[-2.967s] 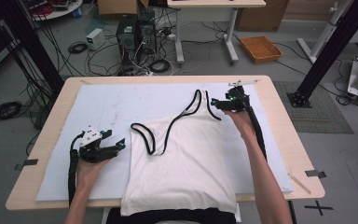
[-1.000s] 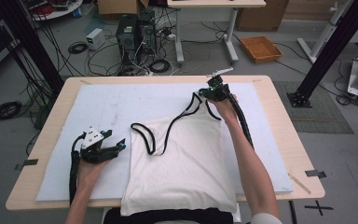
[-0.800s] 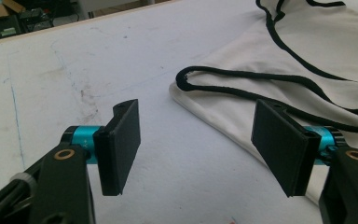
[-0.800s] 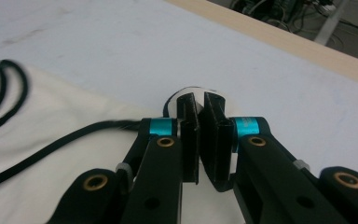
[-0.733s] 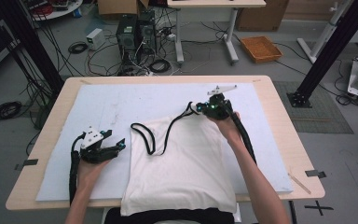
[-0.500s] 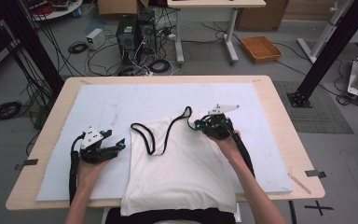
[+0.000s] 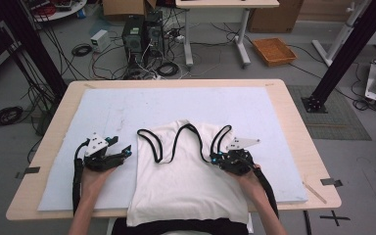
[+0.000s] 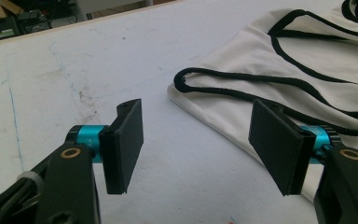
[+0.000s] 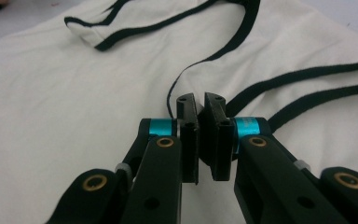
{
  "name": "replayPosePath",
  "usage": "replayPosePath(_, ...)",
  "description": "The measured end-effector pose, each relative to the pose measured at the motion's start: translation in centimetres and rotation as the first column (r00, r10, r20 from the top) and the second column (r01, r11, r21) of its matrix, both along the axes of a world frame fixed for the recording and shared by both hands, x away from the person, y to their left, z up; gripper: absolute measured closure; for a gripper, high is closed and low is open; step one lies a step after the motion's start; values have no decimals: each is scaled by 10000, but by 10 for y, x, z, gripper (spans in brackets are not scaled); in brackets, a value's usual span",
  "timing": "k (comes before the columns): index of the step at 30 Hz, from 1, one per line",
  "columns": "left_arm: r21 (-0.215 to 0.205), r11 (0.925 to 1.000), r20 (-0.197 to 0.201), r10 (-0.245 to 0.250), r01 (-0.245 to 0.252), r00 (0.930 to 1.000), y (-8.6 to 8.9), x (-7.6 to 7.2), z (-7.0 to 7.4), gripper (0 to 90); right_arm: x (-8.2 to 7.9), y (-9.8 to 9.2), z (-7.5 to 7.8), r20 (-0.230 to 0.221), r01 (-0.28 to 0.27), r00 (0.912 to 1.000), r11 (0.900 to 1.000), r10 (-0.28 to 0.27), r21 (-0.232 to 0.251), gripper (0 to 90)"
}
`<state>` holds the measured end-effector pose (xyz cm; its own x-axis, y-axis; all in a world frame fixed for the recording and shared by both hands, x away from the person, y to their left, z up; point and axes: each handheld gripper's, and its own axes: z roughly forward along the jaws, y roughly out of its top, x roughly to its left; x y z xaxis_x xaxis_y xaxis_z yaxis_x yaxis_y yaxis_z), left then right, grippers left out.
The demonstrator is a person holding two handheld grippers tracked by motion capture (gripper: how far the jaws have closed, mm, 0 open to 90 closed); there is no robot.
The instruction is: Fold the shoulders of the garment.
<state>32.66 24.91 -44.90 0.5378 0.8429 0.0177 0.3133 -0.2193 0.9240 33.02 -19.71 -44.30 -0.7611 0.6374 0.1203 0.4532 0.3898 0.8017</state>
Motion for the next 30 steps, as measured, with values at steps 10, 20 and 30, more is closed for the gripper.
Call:
replayPosePath(10,282,9990,97,-361,358,9993,-5,-3,1,404,-7,-10,-1,-135,108,9998,9998,-110,-140,630)
replayPosePath(20,24,9588,-627,-2832,2839,9570,-55,-6,15,482,-3,-3,12,513,-366,9981,9991,354,227,619)
replayPosePath(30,734,8865,-1843,-4382,4569,8798,-99,7,13,561,3,18,5,587,-1074,9919,9899,1130,-921,646)
